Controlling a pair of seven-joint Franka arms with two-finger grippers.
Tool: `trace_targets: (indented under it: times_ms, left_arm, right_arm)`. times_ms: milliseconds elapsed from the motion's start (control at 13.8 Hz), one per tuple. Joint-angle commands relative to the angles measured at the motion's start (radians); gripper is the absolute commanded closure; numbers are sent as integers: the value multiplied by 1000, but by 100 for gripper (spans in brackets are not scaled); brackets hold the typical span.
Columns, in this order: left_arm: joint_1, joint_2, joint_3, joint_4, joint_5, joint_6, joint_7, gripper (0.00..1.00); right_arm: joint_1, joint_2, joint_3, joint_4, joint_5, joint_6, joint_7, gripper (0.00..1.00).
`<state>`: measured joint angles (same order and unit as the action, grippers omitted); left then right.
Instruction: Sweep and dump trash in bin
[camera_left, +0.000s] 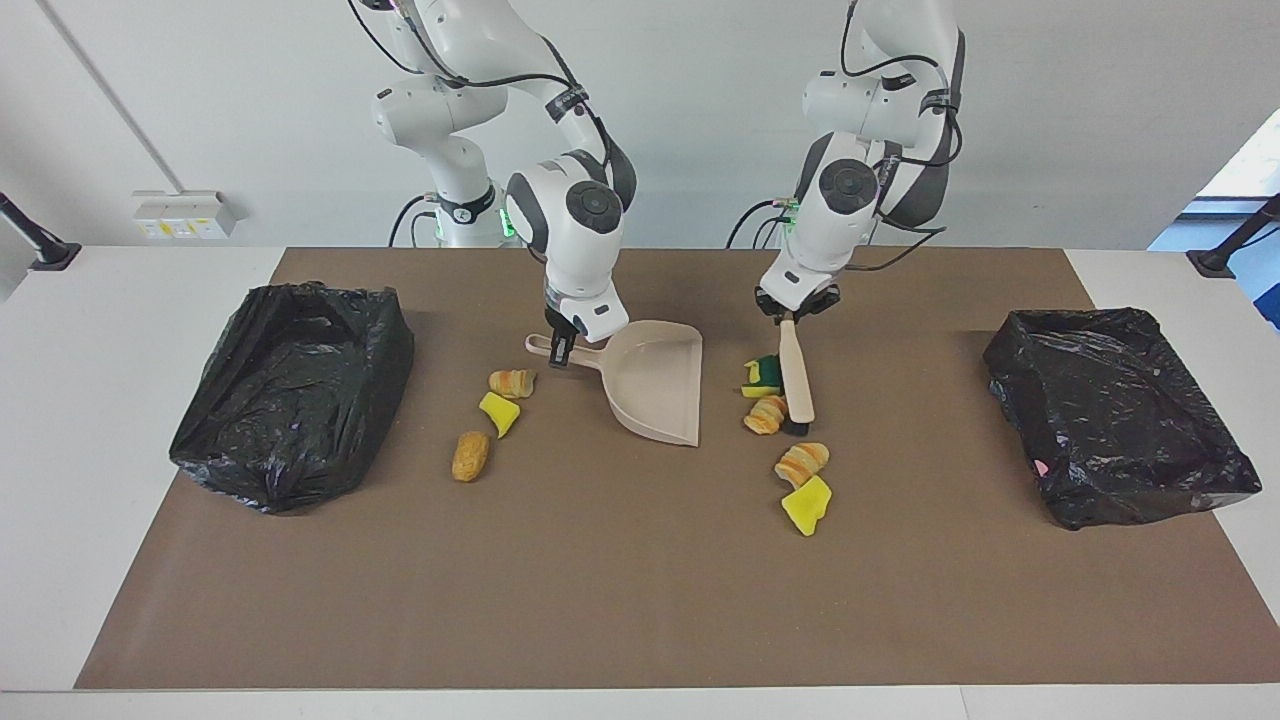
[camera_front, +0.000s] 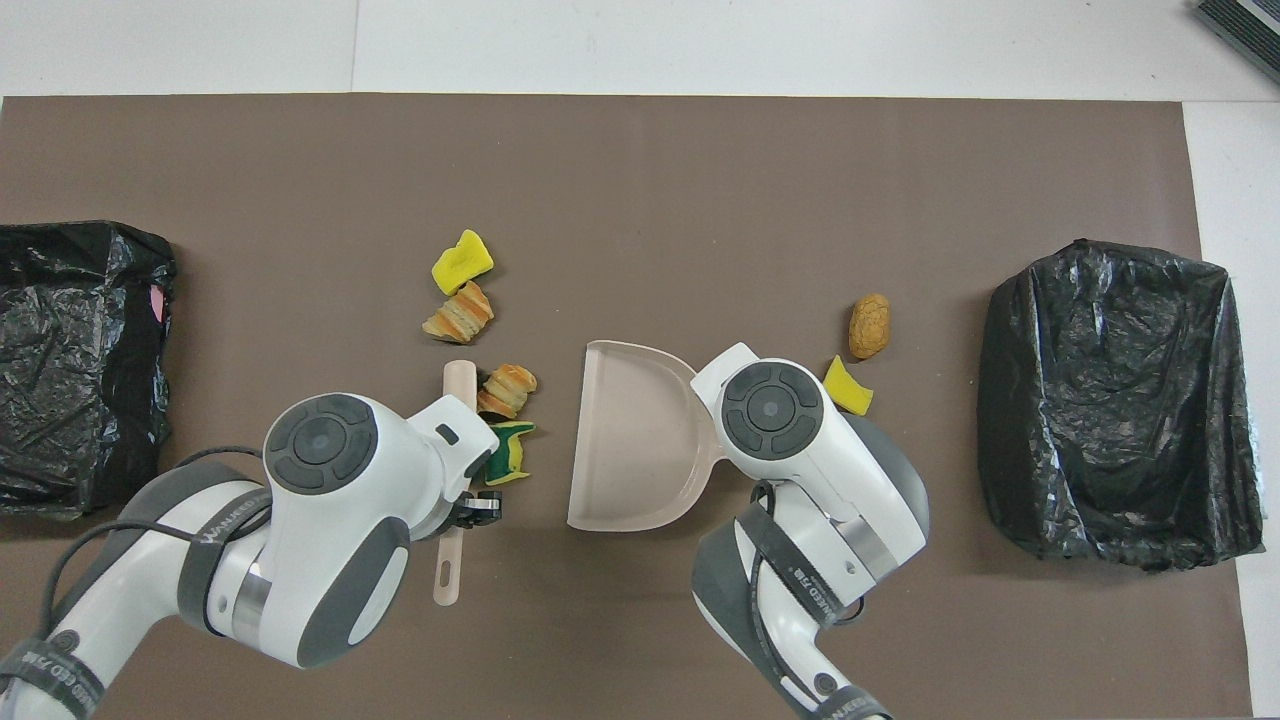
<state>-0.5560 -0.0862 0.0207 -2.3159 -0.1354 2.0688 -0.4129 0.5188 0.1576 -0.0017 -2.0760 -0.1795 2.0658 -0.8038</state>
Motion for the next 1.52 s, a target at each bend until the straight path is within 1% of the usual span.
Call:
trace_targets:
  times_ms: [0,72,145,289,361,506,578,650,723,867,939,1012,1084,1229,1373,1445]
  left_arm:
    - [-93,0,13,-13,-102,80,-26,100]
    - [-123,9,15,9,-151,94,-23,100]
    - [-146,23,13,30,-174,96,-21,100]
    - [-183,31,10,73,-178,70,-26,100]
    - [-177,16,10,79,-178,51,-20,100]
    - [-153,3,22,127,-170,-14,-12,100]
    - [-133,-9,25,147,-161,-39,-15,100]
    - [-92,-20,25,154,-158,-53,-14,100]
    - [-56,-24,25,165,-124,-55,-14,100]
    - [-4,-6,27,197,55,-47,32,100]
    - [46,17,27,225,74,-52,98,100]
    - [106,57,25,271,76,-55,190,100]
    - [143,106,27,321,79,-55,244,100]
    - [207,218,27,429,88,-52,333,100]
    - [278,290,27,521,88,-56,493,100]
    - [307,315,27,535,100,-55,547,100]
  right_arm:
    - [-11,-26,2,-35,-25,14,0,100]
    - [-11,-26,2,-35,-25,14,0,100]
    - [-11,-26,2,-35,-25,14,0,100]
    - [-11,-26,2,-35,-25,13,0,100]
    - [-11,-26,2,-35,-25,13,0,100]
    - [-11,-26,2,-35,-25,13,-1,100]
    - [-11,-26,2,-35,-25,13,-2,100]
    - [-11,-26,2,-35,-25,13,-2,100]
    - [-11,-26,2,-35,-25,13,-2,100]
    - [-11,-26,2,-35,-25,13,0,100]
    - [-11,-26,2,-35,-25,13,0,100]
    - [-11,-26,2,-35,-25,13,0,100]
    - [-11,-26,2,-35,-23,11,3,100]
    - [-8,-29,2,-35,-18,-21,88,100]
    - [0,-36,2,-35,-11,-33,152,100]
    - [1,-38,3,-35,-9,-48,187,100]
